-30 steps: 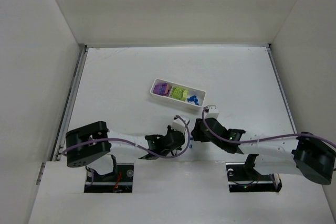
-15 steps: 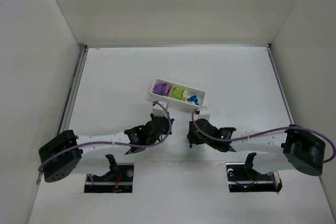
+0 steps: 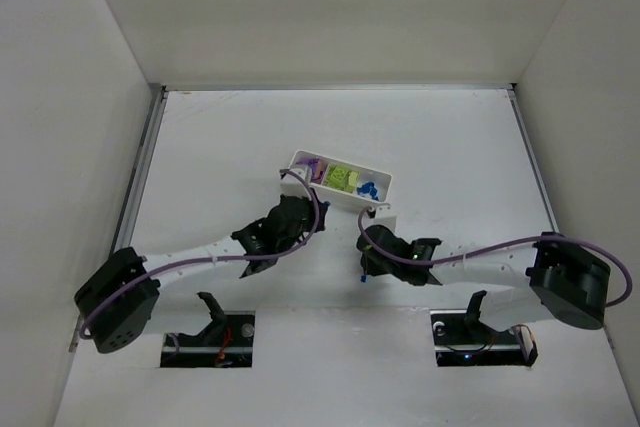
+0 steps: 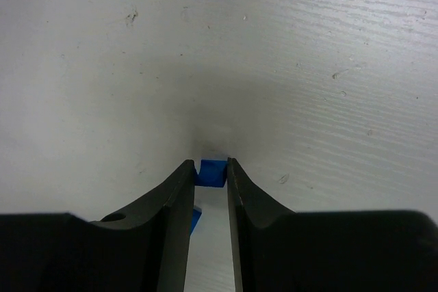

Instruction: Sort the legos into containers by color

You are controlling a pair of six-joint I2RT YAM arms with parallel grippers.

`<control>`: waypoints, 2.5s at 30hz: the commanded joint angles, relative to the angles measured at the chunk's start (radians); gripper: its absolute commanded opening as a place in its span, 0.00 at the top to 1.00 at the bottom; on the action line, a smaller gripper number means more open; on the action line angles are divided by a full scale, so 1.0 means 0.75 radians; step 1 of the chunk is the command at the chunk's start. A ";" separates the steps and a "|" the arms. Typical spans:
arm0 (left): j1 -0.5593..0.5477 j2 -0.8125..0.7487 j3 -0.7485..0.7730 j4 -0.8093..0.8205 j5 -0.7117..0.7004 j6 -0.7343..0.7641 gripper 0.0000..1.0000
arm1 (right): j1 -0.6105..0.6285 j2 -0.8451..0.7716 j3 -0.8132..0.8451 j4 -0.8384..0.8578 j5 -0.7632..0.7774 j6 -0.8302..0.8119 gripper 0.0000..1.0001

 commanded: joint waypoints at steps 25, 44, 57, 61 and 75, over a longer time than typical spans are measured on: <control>0.076 0.753 0.715 0.178 0.214 0.101 0.89 | -0.248 -0.601 -0.193 0.096 0.073 0.020 0.76; -0.243 0.277 0.157 0.043 -0.076 0.103 0.71 | -0.501 -0.127 0.145 0.446 -0.008 -0.207 0.76; -0.593 0.238 0.091 -0.092 -0.173 0.005 0.66 | -0.602 0.017 0.266 0.483 -0.010 -0.260 0.45; -0.661 0.289 0.136 -0.123 -0.179 0.003 0.66 | -0.608 -0.091 0.188 0.485 -0.010 -0.270 0.45; -0.747 0.542 0.284 -0.186 -0.344 -0.069 0.65 | -0.595 -0.233 -0.053 0.550 -0.017 -0.223 0.47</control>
